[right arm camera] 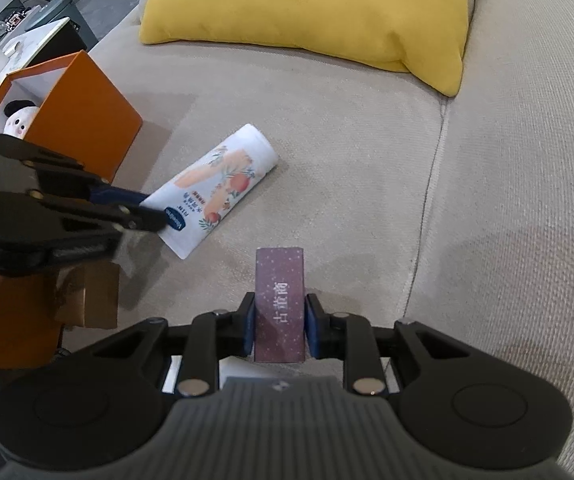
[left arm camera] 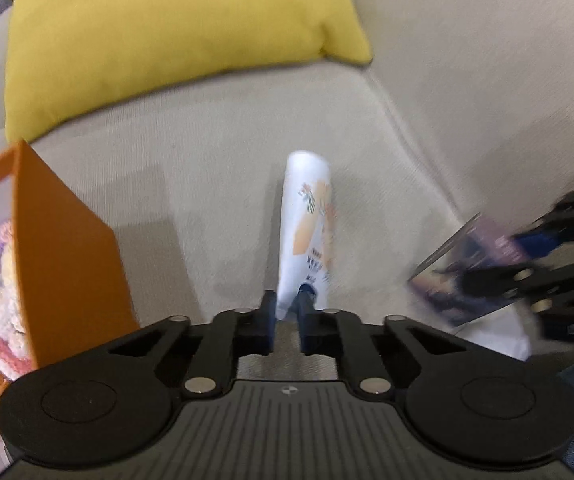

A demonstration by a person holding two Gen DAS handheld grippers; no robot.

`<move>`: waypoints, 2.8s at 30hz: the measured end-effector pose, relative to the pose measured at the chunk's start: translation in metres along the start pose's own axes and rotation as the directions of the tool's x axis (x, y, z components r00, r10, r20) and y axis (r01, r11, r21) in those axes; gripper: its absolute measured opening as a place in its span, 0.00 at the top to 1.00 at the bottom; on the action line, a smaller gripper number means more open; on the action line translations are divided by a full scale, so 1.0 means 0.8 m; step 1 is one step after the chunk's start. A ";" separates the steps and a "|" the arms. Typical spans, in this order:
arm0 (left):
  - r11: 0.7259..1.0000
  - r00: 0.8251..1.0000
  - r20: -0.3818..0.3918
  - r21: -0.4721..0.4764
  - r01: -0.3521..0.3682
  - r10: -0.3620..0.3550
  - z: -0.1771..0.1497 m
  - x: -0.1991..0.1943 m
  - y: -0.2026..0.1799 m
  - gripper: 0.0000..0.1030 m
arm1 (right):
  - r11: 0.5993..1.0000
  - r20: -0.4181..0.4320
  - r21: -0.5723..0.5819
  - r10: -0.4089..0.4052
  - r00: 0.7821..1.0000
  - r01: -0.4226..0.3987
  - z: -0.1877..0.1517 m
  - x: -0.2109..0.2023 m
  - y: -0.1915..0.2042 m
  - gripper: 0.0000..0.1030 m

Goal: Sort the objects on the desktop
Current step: 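Lift the maroon box with the right tool while the left tool grasps the white lotion tube, then carry the maroon box and lotion tube over the orange box with both tools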

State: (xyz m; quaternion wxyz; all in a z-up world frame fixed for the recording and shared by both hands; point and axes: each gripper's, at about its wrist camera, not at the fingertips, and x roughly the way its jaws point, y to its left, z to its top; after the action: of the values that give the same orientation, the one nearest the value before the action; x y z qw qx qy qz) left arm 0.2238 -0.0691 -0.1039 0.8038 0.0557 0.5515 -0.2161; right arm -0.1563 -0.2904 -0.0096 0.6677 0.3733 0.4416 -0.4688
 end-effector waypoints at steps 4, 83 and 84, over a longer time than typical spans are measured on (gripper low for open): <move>1.000 0.995 0.097 0.001 0.013 -0.013 0.005 -0.037 -0.007 0.96 | 1.000 0.012 0.016 -0.007 1.000 0.007 -0.001 -0.004 0.000 0.76; 0.944 0.924 0.366 -0.331 0.019 0.109 -0.216 -0.235 0.258 0.99 | 0.990 0.182 0.067 0.114 0.977 -0.128 0.083 0.034 0.384 0.77; 0.942 0.926 0.363 -0.335 0.023 0.106 -0.216 -0.232 0.259 0.99 | 0.990 0.179 0.073 0.107 0.978 -0.122 0.084 0.037 0.384 0.77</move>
State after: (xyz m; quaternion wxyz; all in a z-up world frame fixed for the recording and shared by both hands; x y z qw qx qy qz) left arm 0.1043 0.2274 -0.0322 0.8967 -0.1115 0.4142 -0.1091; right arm 0.1582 -0.2739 0.0104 0.7135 0.3832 0.3391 -0.4787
